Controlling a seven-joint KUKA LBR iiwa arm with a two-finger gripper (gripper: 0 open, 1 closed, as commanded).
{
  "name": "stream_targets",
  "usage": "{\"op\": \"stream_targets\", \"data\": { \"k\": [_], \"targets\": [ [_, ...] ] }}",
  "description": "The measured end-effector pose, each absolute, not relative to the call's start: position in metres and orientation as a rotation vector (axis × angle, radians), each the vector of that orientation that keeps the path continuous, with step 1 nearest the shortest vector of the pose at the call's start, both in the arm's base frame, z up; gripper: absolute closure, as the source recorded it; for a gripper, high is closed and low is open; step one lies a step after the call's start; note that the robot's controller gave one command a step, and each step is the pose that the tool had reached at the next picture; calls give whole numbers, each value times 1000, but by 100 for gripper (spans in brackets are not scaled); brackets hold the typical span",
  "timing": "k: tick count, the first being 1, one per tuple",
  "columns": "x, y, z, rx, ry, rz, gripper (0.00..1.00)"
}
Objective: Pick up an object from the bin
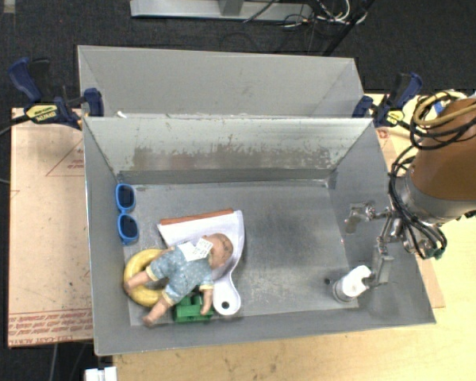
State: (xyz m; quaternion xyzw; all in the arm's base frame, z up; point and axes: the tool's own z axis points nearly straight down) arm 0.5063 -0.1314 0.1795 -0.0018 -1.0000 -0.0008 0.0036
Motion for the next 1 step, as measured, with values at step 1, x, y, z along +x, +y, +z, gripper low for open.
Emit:
{"op": "stream_targets", "data": {
  "k": [1],
  "targets": [
    [508, -131, 184, 0, -3143, 0, 0]
  ]
}}
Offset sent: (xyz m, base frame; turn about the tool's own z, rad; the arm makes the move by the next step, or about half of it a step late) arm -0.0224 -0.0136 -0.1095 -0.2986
